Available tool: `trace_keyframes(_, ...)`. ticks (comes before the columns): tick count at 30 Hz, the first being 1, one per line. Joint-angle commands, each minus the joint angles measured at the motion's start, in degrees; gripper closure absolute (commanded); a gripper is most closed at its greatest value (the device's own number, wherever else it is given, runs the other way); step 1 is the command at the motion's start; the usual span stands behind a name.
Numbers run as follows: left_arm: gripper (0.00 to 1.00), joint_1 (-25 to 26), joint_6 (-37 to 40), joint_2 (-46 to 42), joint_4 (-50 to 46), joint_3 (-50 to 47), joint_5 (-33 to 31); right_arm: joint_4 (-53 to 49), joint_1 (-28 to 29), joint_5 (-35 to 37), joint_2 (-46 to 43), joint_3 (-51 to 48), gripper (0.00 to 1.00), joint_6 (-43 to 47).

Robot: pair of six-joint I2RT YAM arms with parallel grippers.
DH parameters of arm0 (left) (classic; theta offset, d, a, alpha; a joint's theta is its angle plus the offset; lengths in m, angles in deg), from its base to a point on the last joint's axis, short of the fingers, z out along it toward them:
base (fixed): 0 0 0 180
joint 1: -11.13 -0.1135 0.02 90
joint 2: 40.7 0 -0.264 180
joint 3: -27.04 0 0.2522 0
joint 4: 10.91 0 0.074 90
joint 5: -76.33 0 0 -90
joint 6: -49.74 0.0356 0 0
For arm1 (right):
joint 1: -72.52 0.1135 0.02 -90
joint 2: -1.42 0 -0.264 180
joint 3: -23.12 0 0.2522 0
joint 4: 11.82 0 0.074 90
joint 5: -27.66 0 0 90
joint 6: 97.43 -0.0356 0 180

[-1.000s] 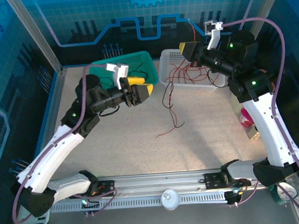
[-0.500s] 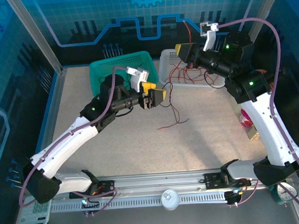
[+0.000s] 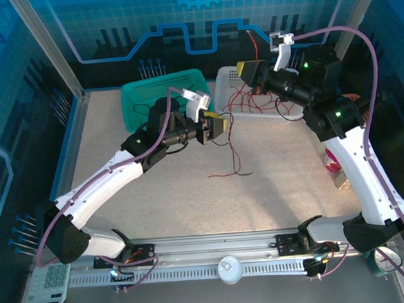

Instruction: Untangle the cables

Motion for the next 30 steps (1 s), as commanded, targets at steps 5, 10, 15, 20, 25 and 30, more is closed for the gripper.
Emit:
trace_keyframes(5,1.0,0.41,2.08,0.39,0.46,4.32,-0.74,1.5,-0.18,1.31,-3.43,-3.29,1.0,0.93)
trace_keyframes(10,1.0,-0.02,5.48,-0.64,-3.54,8.64,-4.54,1.89,-3.6,2.14,-7.94,-10.75,1.0,-0.06)
trace_keyframes(15,1.0,-2.07,7.33,-1.53,-6.68,12.9,-7.97,2.84,-7.67,1.74,-12.89,-20.62,1.0,-2.13)
trace_keyframes(20,1.0,-8.19,5.86,-2.97,-7.35,14.78,-8.66,0.72,-9.69,4.13,-17.17,-28.47,1.0,-1.09)
trace_keyframes(25,1.0,-15.5,2.02,-4.29,-5.97,15.01,-6.26,-2.07,-12.02,7.28,-20.52,-34.84,1.0,0.45)
trace_keyframes(30,1.0,-19.51,1.07,-5.19,-5.67,15.27,-6.12,-3.52,-15.97,8.2,-22.99,-39.77,1.0,0.12)
